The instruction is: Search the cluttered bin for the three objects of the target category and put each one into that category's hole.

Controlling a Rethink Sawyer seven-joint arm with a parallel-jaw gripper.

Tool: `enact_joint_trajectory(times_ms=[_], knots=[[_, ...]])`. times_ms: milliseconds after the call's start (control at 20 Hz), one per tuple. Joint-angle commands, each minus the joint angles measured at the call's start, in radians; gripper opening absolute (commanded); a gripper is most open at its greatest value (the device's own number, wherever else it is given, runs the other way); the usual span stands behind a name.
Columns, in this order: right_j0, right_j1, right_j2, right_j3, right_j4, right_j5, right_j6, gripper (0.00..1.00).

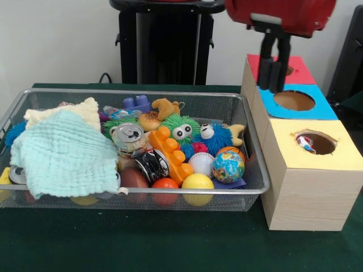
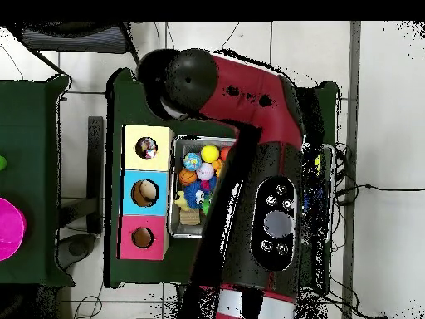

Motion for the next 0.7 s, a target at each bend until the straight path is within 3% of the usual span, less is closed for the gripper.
enact_joint_trajectory(times_ms=[50, 250, 700], knots=[[-0.050, 0.047, 0.071, -0.018, -0.091, 0.012, -0.108, 0.00], [-0.048, 0.049, 0.093, 0.007, -0.106, -0.031, -0.101, 0.00], [-0.060, 0.069, 0.112, -0.015, -0.124, -0.047, -0.094, 0.00]])
